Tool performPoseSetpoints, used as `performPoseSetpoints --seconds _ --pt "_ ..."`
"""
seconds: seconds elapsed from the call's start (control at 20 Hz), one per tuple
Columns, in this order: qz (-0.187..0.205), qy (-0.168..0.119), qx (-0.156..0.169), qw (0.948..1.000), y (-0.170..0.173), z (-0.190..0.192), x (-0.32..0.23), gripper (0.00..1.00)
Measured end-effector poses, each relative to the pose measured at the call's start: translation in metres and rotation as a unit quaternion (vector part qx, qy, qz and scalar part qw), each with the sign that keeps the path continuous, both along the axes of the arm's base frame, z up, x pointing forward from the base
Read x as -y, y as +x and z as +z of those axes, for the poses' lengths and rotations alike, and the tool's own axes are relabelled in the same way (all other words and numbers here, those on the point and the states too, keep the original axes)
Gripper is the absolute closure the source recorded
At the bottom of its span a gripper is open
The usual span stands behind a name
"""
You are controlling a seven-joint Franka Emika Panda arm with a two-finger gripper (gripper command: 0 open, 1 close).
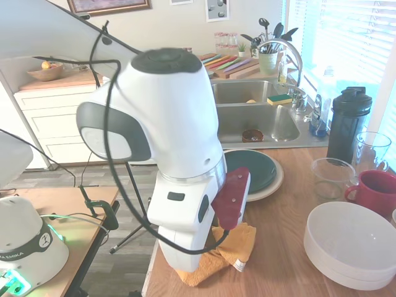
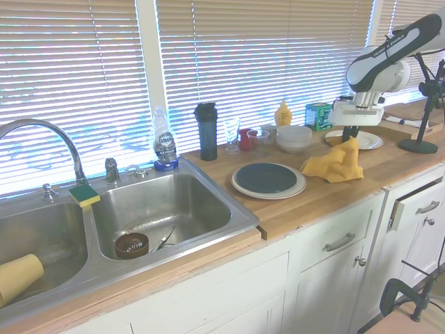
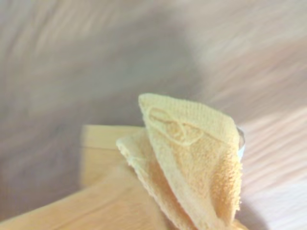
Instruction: Wipe the blue plate in clockwise motion
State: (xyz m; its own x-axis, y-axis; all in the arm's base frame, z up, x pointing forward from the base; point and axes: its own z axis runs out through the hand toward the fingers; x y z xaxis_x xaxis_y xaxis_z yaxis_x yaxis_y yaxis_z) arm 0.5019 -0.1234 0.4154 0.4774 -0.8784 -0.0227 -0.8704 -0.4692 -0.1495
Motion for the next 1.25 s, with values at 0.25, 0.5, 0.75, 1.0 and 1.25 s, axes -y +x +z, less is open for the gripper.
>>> performPoseSetpoints --seconds 0.25,0.5,0.75,1.0,1.25 --pt "-0.002 0.003 0.023 0.9997 -0.006 0.041 0.006 1.0" --pt "0.039 -0.004 -0.007 0.9992 -0.002 0.012 -0.036 1.0" --pt "0.076 -0.02 -0.045 0.9959 0.001 -0.038 -0.089 1.0" --pt "0.078 -0.019 -0.055 0.9952 0.001 -0.045 -0.09 1.0" --pt "0.078 -0.019 -0.059 0.995 0.001 -0.045 -0.091 0.0"
